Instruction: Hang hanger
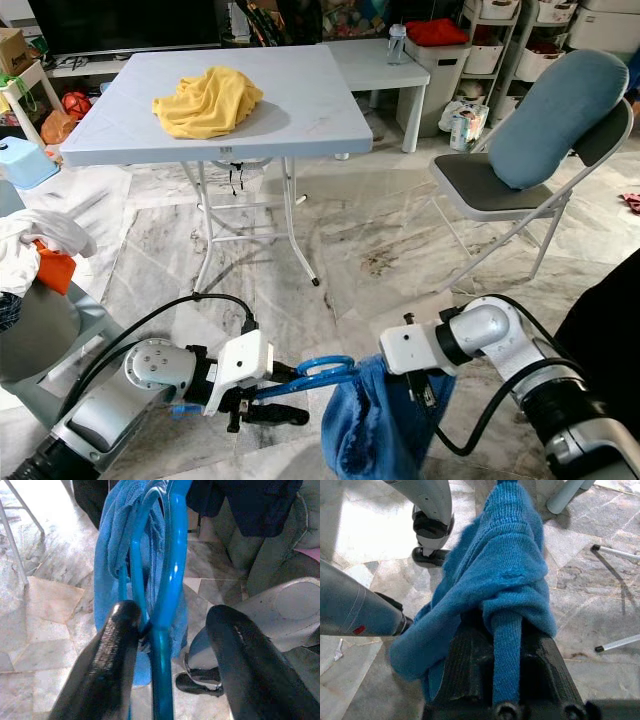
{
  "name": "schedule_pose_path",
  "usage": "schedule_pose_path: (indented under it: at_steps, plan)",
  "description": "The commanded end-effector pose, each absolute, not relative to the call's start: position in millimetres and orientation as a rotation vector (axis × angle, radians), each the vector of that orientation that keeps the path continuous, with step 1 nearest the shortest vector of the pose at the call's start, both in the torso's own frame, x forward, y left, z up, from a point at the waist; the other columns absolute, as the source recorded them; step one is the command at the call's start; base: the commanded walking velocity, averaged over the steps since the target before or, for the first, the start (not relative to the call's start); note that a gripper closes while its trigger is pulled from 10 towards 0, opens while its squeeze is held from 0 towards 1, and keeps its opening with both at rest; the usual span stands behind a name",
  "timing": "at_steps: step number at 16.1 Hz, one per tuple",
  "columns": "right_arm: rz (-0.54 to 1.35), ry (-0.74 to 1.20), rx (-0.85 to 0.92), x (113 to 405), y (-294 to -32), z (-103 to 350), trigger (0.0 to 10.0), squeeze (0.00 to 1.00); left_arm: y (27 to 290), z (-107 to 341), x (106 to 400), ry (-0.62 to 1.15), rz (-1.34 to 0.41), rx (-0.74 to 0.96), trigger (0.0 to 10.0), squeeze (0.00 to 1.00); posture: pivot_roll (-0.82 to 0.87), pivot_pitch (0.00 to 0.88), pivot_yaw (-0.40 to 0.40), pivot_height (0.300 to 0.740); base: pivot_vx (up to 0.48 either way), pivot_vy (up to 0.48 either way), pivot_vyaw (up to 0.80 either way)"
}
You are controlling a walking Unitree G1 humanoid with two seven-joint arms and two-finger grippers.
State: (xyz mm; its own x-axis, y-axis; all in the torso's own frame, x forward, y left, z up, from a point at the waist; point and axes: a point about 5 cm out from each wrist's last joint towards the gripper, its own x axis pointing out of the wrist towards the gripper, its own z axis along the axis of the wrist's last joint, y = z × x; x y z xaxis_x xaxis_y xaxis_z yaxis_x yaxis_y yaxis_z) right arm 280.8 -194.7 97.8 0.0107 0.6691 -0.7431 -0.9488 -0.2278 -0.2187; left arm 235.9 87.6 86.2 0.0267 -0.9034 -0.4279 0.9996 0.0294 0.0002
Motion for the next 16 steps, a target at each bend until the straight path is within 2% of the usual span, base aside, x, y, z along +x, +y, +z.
schedule_pose_path:
  at_steps: [1, 11, 14, 15, 16]
  plan:
    - [1.558, 0.382, -0.924, 287, -193, 107, 10.0, 0.00, 91, 85, 238, 0.374, -1.517, 0.385, 0.0, 0.00, -0.09, 0.000, 0.002, 0.740, 0.000, 0.000, 0.00]
    - [1.543, 0.371, -0.939, 291, -193, 108, 10.0, 0.00, 100, 80, 243, 0.377, -1.469, 0.459, 0.0, 0.00, -0.09, 0.000, -0.004, 0.740, 0.000, 0.000, 0.00]
    - [1.470, 0.368, -0.914, 299, -189, 108, 10.0, 0.00, 103, 81, 247, 0.354, -1.418, 0.442, 0.0, 0.00, -0.09, 0.000, -0.009, 0.740, 0.000, 0.000, 0.00]
    - [1.476, 0.364, -0.899, 299, -187, 108, 10.0, 0.62, 104, 81, 248, 0.346, -1.398, 0.428, 0.0, 0.00, -0.09, 0.000, -0.009, 0.740, 0.000, 0.000, 0.00]
    - [1.473, 0.364, -0.870, 300, -185, 108, 10.0, 1.00, 105, 81, 251, 0.328, -1.365, 0.414, 0.0, 0.00, -0.08, 0.000, -0.012, 0.740, 0.000, 0.000, 0.00]
